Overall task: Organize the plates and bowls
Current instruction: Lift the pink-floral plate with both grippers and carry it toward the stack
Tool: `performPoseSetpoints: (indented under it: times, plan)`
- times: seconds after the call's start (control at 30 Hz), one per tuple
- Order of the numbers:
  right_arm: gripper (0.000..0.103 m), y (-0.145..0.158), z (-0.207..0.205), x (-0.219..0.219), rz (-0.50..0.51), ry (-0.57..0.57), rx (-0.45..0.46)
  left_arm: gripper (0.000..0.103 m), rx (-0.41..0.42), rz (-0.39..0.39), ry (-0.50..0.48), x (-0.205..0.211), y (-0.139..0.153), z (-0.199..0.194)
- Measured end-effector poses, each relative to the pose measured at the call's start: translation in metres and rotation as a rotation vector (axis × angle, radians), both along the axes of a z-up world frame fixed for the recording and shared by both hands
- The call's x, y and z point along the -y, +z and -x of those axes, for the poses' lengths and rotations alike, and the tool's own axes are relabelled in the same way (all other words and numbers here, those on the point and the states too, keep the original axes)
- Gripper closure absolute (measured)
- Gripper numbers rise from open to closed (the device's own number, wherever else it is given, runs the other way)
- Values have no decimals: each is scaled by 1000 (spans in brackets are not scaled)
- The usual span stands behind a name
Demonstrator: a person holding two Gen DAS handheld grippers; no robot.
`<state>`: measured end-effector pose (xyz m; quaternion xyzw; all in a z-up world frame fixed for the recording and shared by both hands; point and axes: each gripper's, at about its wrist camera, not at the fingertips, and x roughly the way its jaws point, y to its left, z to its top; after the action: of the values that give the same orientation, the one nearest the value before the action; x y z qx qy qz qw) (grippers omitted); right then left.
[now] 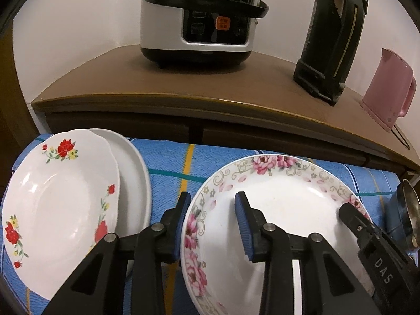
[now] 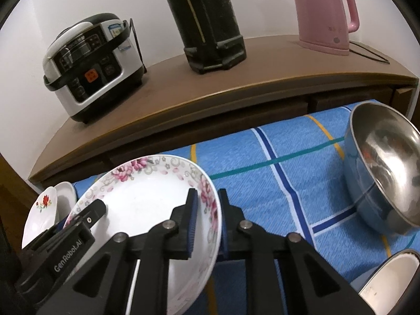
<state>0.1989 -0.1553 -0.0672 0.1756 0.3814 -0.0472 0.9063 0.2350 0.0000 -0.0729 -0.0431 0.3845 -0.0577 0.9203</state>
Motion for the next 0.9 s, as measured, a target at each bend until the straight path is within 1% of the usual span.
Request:
performPoseSetpoints:
  times: [0.33, 0.43, 0.53, 0.7, 0.9]
  plan:
    - [91, 5, 12, -6, -12, 35, 52, 65, 39, 1, 12, -7, 7, 14]
    - [91, 6, 16, -8, -16, 46, 61, 65, 54, 13, 19, -11, 12, 18]
    - [91, 7, 19, -10, -24, 52, 70, 65, 72, -6, 20, -11, 15, 23]
    - [91, 8, 25, -9, -47, 57, 78, 65, 82, 1, 14, -14, 18, 30]
    - [91, 12, 34, -13, -36, 67, 97, 65, 92, -3, 15, -17, 20, 37]
